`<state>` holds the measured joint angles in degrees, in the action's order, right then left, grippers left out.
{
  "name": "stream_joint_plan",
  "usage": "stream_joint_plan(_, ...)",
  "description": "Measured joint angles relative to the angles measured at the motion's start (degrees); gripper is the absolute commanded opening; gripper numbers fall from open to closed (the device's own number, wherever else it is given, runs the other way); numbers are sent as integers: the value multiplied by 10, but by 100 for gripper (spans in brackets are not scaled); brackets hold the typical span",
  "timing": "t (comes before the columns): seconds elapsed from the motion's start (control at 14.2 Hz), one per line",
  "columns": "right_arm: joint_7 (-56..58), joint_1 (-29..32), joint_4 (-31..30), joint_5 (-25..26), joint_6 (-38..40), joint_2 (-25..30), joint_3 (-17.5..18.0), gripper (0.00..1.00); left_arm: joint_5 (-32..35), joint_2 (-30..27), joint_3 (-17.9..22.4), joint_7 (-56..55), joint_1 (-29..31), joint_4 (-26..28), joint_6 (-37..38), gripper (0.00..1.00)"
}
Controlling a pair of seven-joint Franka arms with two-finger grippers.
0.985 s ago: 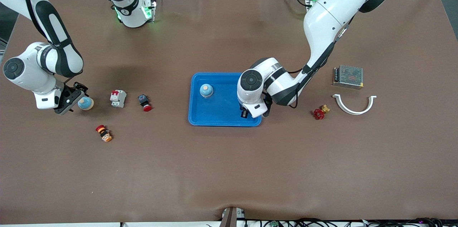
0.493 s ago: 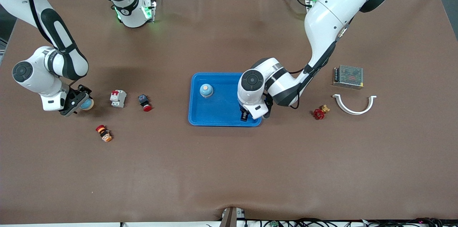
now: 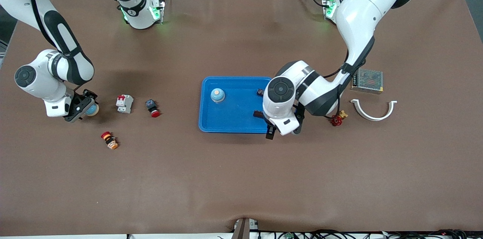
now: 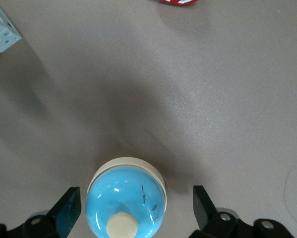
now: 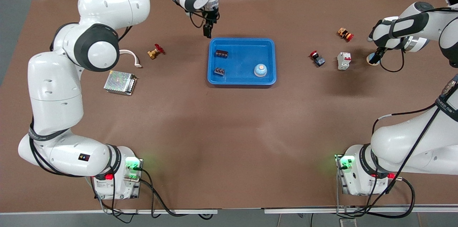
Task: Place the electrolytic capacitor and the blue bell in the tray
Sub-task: 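Release the capacitor in the tray while the right gripper grasps the bell, then carry the second bell toward the tray with the right gripper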
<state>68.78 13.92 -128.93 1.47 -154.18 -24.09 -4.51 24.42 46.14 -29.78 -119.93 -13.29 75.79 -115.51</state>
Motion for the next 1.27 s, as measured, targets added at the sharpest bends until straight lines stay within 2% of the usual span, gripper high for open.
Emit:
stream_joint_plan(0.21,0,0,0,0,0,0,0,52,-22,-26,0,56,21,-8,3,100)
stream_joint_plan(0.42,0,0,0,0,3,5,1,44,-43,-67,0,150,49,-10,37,100)
stream_joint_plan(0.7,0,0,1,-9,2,5,3,42,-59,-124,0,285,85,-11,101,100)
stream_joint_plan(0.99,-11,-2,8,-19,16,5,19,42,-61,-169,0,410,118,-11,146,100)
stream_joint_plan(1.27,-101,-32,77,-25,171,33,26,42,-62,-208,1,522,146,-11,195,100)
